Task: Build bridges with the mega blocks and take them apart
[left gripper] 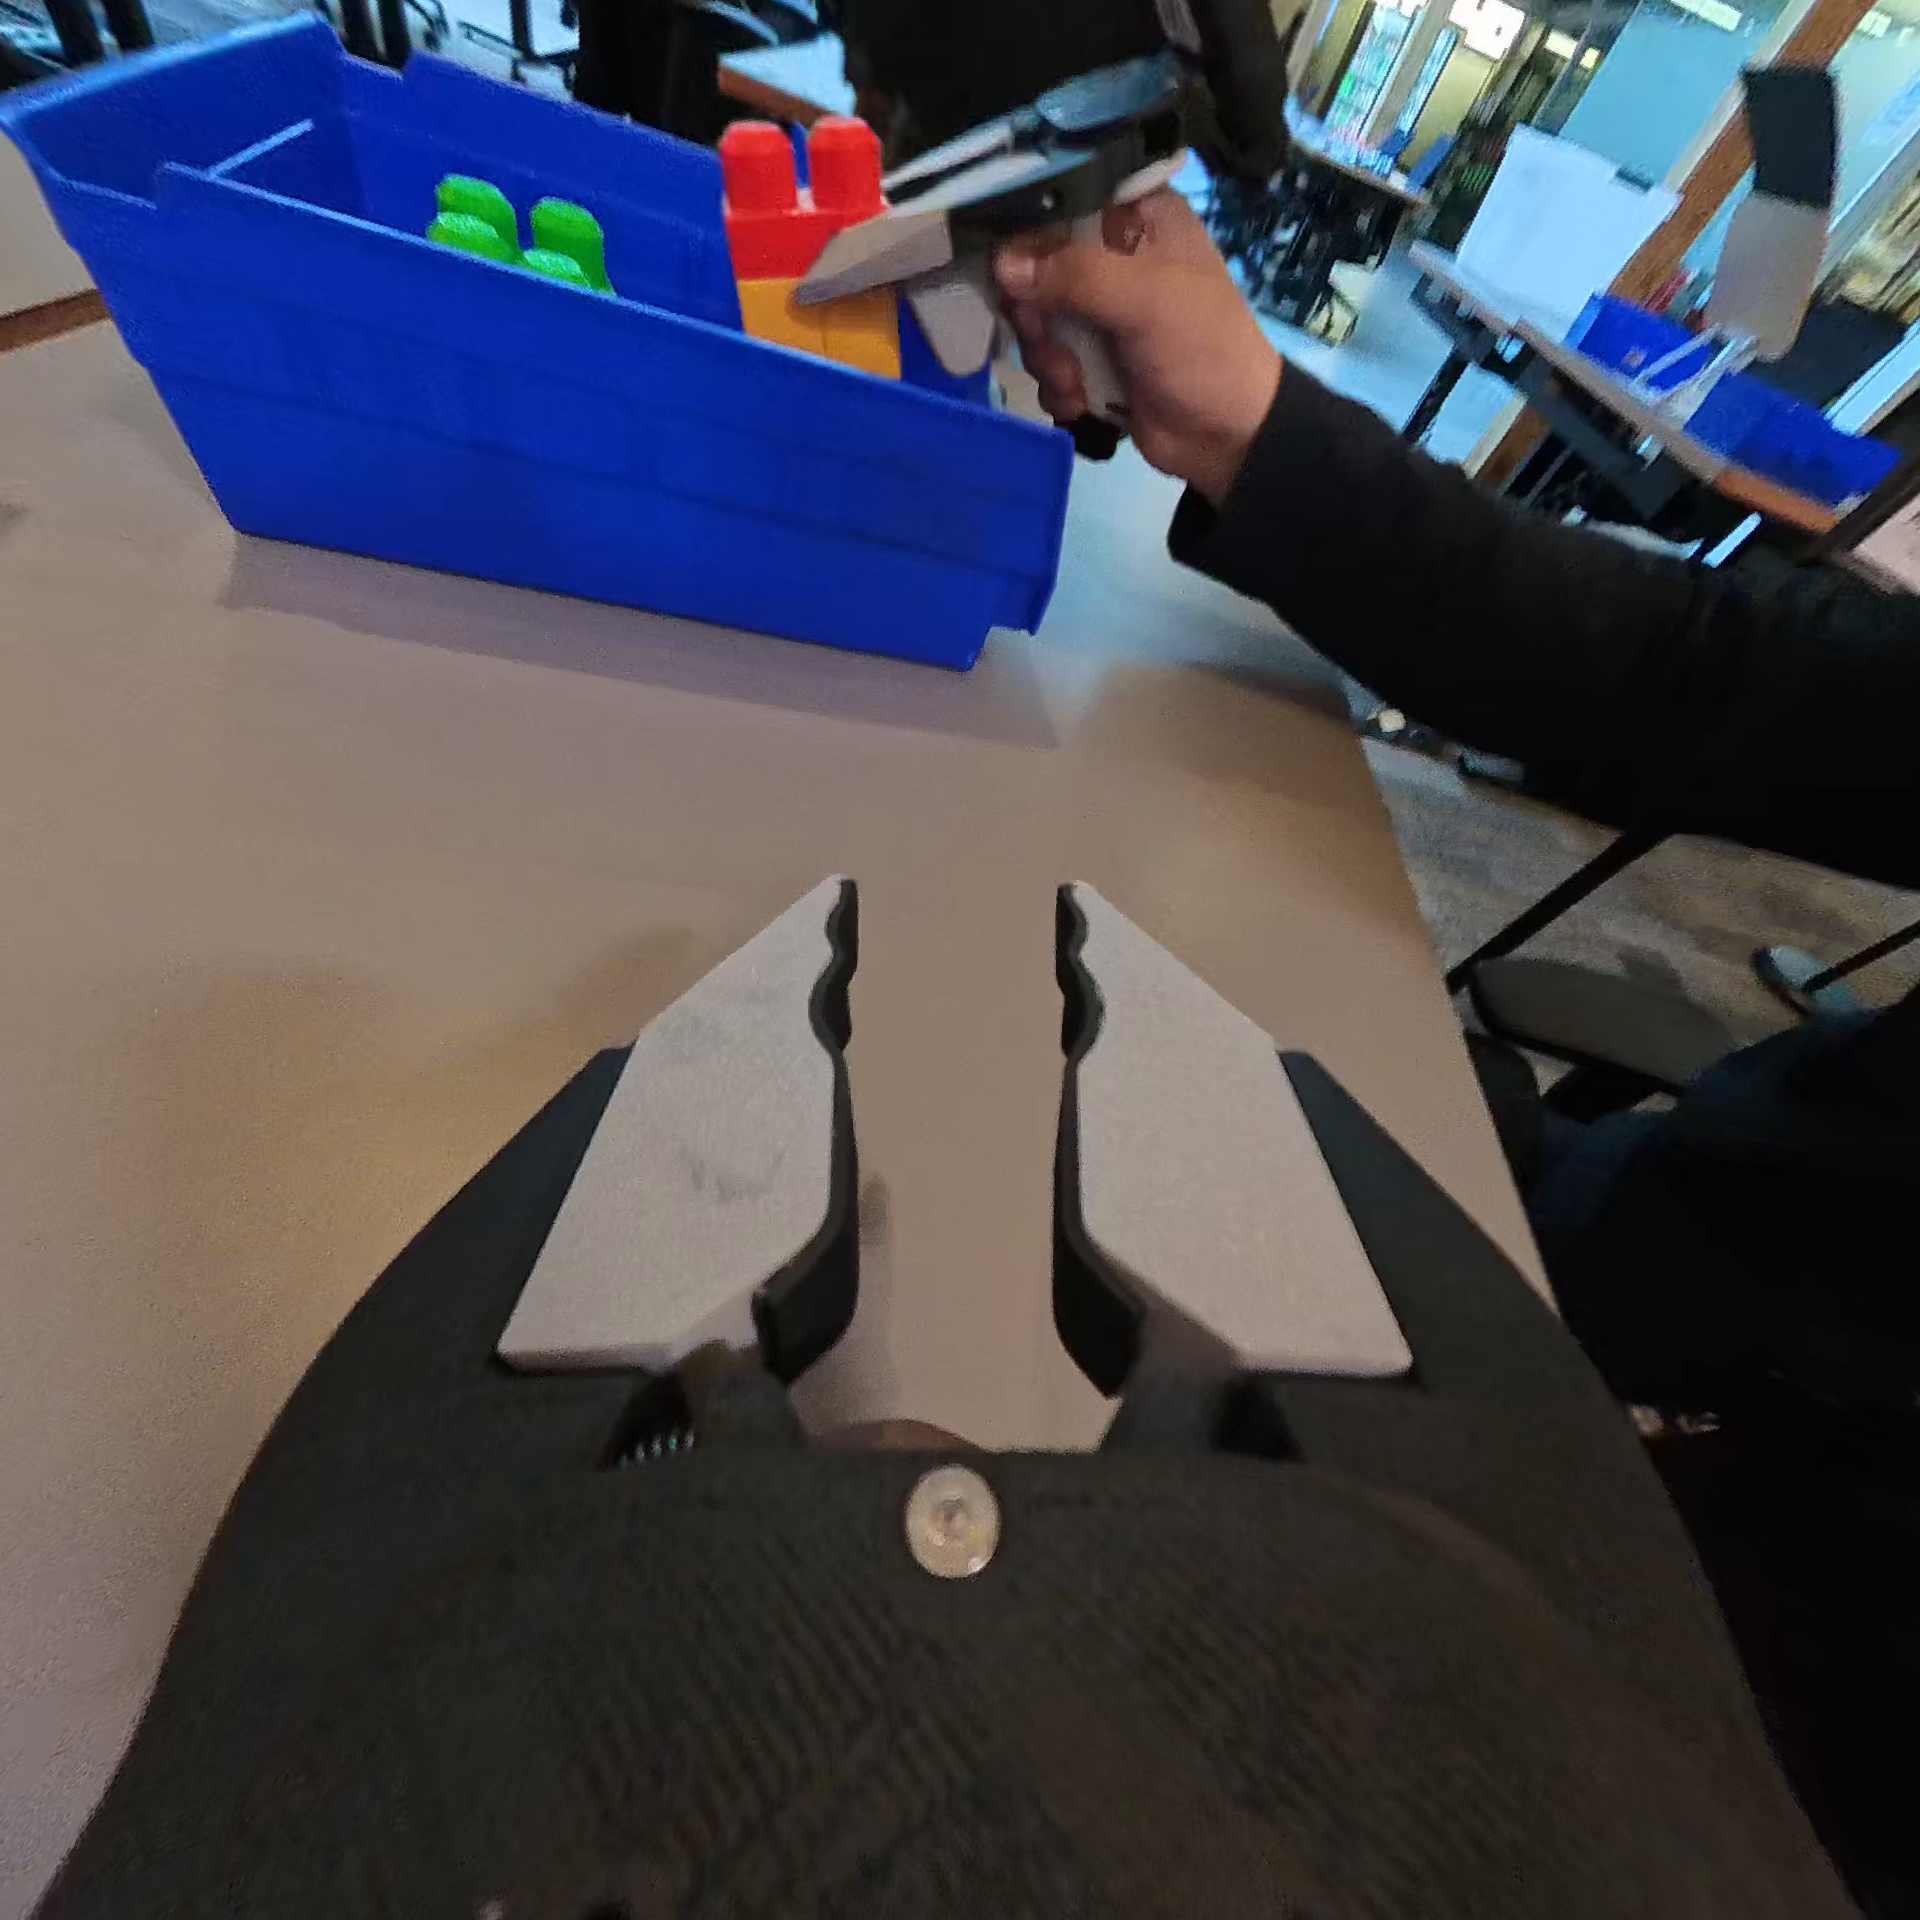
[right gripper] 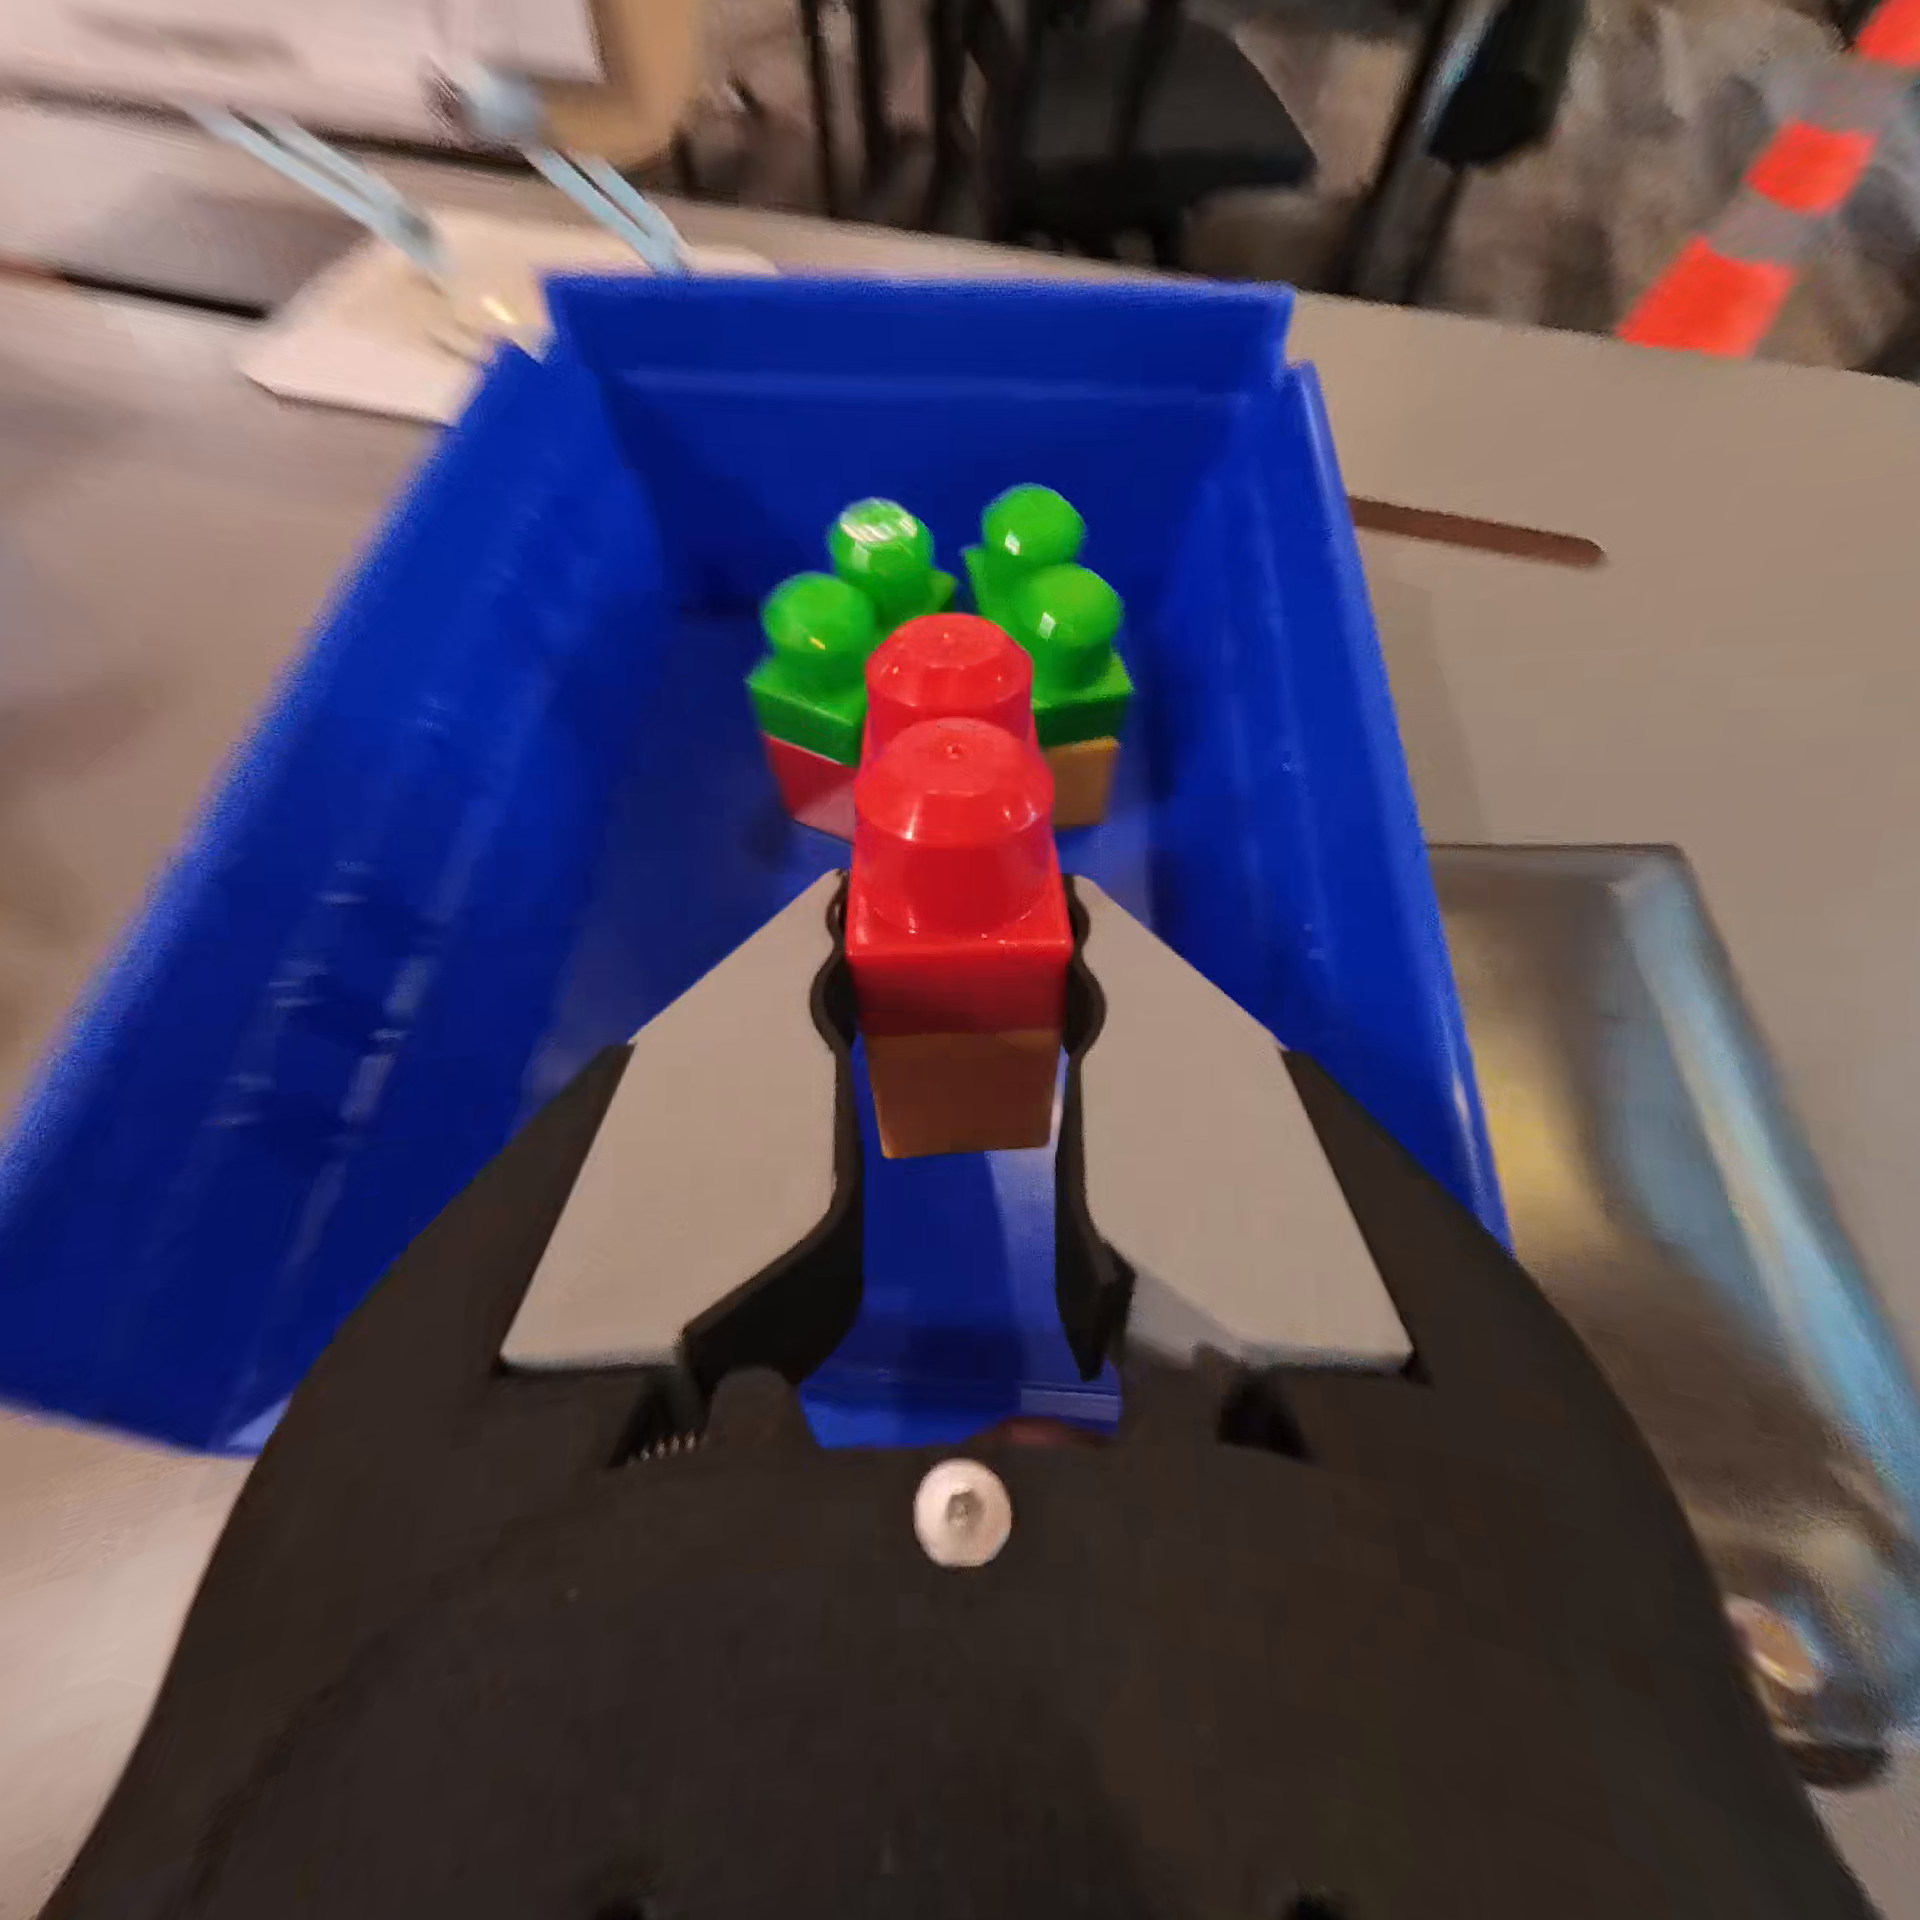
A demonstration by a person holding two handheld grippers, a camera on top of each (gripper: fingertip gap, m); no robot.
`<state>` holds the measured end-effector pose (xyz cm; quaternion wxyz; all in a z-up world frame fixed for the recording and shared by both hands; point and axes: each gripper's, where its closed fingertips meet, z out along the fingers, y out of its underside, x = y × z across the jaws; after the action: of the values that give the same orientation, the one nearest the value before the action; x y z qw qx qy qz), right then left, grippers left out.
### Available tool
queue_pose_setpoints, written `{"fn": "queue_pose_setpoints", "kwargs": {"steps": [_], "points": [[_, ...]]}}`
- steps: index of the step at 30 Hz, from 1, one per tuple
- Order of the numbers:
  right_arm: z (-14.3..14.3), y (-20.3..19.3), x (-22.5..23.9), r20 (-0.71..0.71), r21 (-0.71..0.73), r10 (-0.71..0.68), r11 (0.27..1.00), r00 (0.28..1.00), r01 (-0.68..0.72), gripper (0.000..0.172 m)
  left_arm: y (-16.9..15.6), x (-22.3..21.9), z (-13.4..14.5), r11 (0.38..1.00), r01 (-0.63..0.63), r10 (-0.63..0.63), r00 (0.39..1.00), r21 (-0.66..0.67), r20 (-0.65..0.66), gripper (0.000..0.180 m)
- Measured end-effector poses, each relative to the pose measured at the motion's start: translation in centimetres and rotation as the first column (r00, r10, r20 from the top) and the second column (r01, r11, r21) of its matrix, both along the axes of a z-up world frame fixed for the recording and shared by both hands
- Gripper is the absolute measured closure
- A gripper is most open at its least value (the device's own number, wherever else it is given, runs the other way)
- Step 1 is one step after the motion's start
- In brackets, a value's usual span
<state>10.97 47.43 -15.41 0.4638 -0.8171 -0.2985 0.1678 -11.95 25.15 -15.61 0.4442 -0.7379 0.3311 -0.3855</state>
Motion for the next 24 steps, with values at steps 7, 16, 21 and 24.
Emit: {"fn": "queue_pose_setpoints", "kwargs": {"steps": [7, 16, 21, 24], "points": [[-2.4, 3.8, -0.1, 0.171, -0.031, -0.097, 0.994, 0.98, 0.104, 0.136, 0.3, -0.4, -0.4, 1.0, -0.02, 0.02, 1.0, 0.0, -0.012, 0.144], [-6.7, 2.6, 1.6, 0.303, -0.296, -0.091, 0.937, 0.949, 0.184, 0.133, 0.4, -0.7, 0.6, 0.999, -0.031, 0.031, 0.999, 0.012, 0.021, 0.144], [-1.4, 0.8, 1.1, 0.152, -0.157, -0.1, 0.98, 0.983, 0.124, 0.132, 0.2, -0.5, 0.7, 1.0, -0.024, 0.024, 0.999, 0.009, 0.03, 0.143], [6.2, -3.0, -3.0, -0.095, 0.055, 0.041, 0.998, 0.995, -0.036, 0.13, 0.3, -0.3, 0.2, 1.0, -0.021, 0.021, 1.0, -0.001, 0.012, 0.142]]}}
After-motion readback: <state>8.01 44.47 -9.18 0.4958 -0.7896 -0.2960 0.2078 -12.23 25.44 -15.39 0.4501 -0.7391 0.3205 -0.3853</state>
